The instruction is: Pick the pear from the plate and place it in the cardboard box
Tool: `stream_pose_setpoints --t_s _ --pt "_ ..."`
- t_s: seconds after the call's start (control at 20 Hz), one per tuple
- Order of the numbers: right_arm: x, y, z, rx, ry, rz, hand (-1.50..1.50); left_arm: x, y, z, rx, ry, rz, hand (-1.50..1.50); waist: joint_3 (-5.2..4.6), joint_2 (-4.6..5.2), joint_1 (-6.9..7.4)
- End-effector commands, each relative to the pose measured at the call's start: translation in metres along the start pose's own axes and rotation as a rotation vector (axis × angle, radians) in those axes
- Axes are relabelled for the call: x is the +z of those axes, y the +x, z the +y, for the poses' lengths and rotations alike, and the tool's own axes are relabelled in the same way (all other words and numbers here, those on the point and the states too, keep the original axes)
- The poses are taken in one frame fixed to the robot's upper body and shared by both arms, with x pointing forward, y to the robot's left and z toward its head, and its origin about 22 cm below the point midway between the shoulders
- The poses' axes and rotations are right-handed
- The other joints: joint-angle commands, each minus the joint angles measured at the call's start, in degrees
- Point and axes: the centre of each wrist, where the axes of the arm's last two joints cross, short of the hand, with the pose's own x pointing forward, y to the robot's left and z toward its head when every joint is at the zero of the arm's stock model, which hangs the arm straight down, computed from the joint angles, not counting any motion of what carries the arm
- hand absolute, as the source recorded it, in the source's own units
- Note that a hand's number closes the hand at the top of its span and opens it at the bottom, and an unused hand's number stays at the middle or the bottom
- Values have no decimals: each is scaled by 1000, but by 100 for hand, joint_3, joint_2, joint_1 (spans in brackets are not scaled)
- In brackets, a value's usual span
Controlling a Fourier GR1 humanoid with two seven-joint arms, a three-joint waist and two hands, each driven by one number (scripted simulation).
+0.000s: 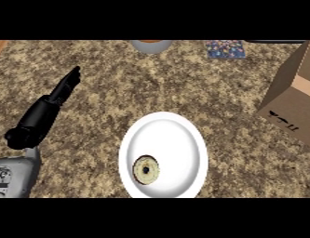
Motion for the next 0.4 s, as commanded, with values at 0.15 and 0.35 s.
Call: stream_pose_setpoints --t_s 0.15,0.35 --pt "14 -2 -33 -443 -210 38 -150 1 0 0 -11 2 -10 0 -7 36 83" --pt "26 -18 -30 -463 -306 38 -150 -17 3 1 -10 0 -28 0 1 76 68"
